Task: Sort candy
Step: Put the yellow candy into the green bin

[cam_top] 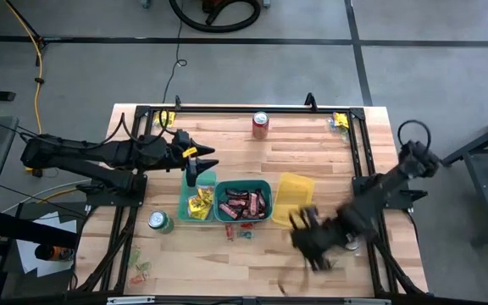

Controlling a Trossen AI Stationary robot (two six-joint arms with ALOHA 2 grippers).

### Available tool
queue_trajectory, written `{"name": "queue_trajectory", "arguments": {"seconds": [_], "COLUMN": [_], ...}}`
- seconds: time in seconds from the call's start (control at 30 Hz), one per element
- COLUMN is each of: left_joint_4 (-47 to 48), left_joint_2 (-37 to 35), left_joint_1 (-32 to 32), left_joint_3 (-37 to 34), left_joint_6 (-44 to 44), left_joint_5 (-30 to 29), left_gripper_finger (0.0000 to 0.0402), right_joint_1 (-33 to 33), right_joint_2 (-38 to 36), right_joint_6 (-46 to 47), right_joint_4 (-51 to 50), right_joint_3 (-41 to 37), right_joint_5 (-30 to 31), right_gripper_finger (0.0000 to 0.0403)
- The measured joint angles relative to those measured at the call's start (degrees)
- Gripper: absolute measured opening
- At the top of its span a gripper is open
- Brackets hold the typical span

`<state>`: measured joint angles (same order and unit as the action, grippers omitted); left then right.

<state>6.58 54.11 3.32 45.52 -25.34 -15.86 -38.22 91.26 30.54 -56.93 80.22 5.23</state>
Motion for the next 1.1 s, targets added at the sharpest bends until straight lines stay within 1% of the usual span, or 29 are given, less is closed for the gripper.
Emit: {"name": "queue_trajectory", "arguments": {"seconds": [0.07, 0.1, 0.17, 0.23, 0.3, 0.33, 0.43, 0.53, 0.73, 0.8, 0.87, 0.97, 1.1], "left_joint_4": [-0.07, -0.16, -0.6, -0.98, -2.19, -3.13, -6.38, -10.04, -20.67, -22.08, -23.36, -23.3, -23.11], "left_joint_2": [0.0, 0.0, 0.0, 0.0, -0.01, -0.12, -0.95, -2.3, -6.45, -7.57, -8.22, -8.74, -8.74], "left_joint_1": [-0.05, -0.05, -0.03, -0.03, -0.03, -0.01, 0.08, 0.08, 0.08, 0.08, 0.08, 0.08, 0.08], "left_joint_3": [0.0, 0.0, 0.0, 0.0, 0.0, 0.0, 0.04, 0.04, 0.07, 0.07, 0.07, 0.07, 0.07], "left_joint_6": [0.06, 0.07, 0.07, 0.07, 0.04, 0.06, 0.07, 0.65, 4.0, 5.55, 6.67, 7.53, 7.54], "left_joint_5": [-0.02, -0.02, -0.02, -0.02, -0.01, 0.04, 0.26, 0.29, -1.47, -2.91, -4.35, -6.14, -6.49], "left_gripper_finger": [0.0218, 0.0218, 0.0218, 0.0218, 0.0218, 0.0218, 0.0218, 0.0218, 0.0218, 0.0218, 0.0218, 0.0218, 0.0218], "right_joint_1": [6.12, 9.2, 15.51, 21.2, 26.13, 28.15, 32.8, 35.15, 35.64, 35.57, 35.54, 35.66, 35.76], "right_joint_2": [-1.6, -2.27, -2.91, -2.89, -2.19, -1.5, 1.56, 5.37, 13.94, 17.1, 20.5, 25.08, 30.52], "right_joint_6": [-6.87, -10.27, -16.35, -20.88, -24.35, -25.5, -29.05, -28.95, -28.0, -28.0, -27.19, -24.85, -21.77], "right_joint_4": [3.88, 7.12, 15.81, 26.72, 38.92, 45.09, 58.69, 68.83, 83.1, 88.44, 90.53, 90.74, 89.22], "right_joint_3": [-1.71, -2.81, -4.95, -6.91, -8.59, -9.17, -9.81, -9.81, -9.81, -9.59, -7.83, -3.73, 1.84], "right_joint_5": [1.91, 1.86, -0.27, -4.9, -10.87, -13.73, -20.32, -23.19, -25.22, -25.18, -24.07, -20.75, -18.93], "right_gripper_finger": [0.0001, 0.0001, 0.0001, 0.0001, 0.0, 0.0, 0.0, 0.0, 0.0, 0.0, 0.0, 0.0, 0.0]}}
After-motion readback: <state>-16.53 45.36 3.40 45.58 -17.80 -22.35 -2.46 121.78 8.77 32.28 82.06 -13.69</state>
